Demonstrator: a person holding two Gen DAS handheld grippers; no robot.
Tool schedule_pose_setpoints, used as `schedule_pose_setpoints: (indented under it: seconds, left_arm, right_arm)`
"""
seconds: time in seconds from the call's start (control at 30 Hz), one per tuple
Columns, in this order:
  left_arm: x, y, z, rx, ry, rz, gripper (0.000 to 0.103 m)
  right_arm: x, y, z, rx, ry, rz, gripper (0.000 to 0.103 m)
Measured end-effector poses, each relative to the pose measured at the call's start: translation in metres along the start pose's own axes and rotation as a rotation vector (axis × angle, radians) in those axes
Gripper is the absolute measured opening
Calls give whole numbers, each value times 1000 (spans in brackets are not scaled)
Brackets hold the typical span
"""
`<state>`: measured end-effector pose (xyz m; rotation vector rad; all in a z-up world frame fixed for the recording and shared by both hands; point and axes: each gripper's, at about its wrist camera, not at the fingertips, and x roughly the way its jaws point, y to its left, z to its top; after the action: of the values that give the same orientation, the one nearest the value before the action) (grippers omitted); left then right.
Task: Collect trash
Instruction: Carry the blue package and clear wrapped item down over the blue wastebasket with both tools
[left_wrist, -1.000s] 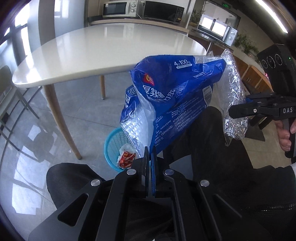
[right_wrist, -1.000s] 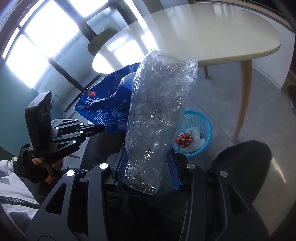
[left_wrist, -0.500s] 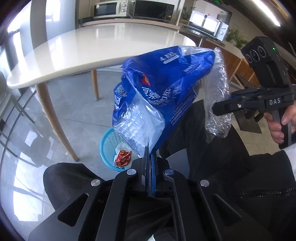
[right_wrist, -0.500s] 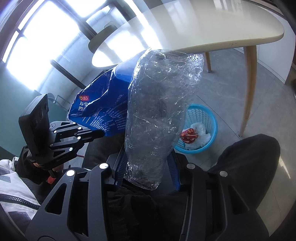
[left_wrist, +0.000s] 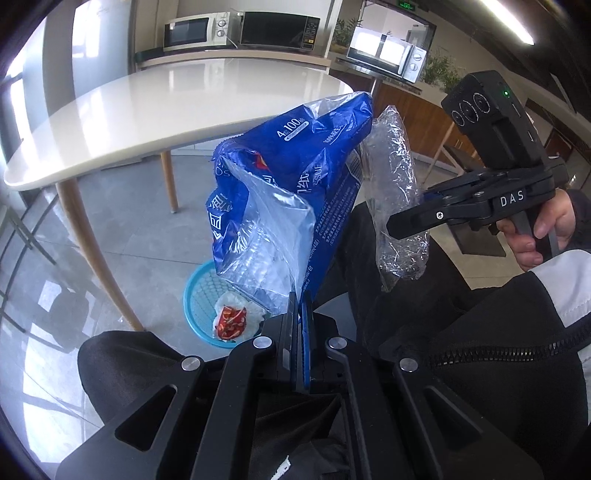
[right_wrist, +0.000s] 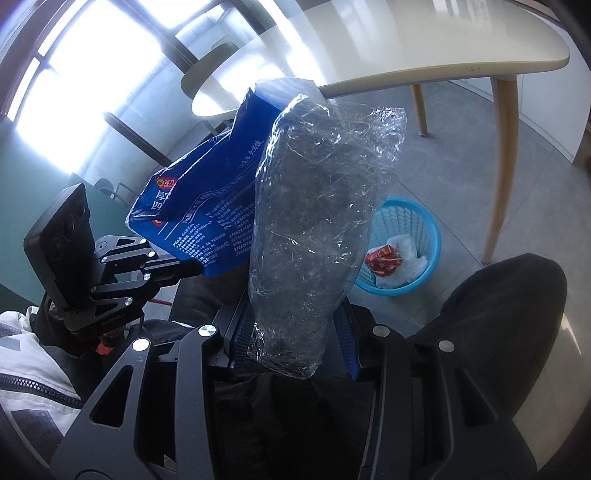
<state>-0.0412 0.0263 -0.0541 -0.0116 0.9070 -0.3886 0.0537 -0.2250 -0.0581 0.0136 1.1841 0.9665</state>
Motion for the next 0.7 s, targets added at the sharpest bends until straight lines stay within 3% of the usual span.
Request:
schedule_pose_setpoints:
  seconds: [0.33, 0.7]
  left_arm:
    - [6, 10, -8, -35, 30, -12, 1]
    - [44, 32, 2, -53, 133, -27, 1]
  right_arm:
    - [12, -7, 8, 13, 29, -2, 38]
    - [53, -29, 35, 50, 106, -3, 38]
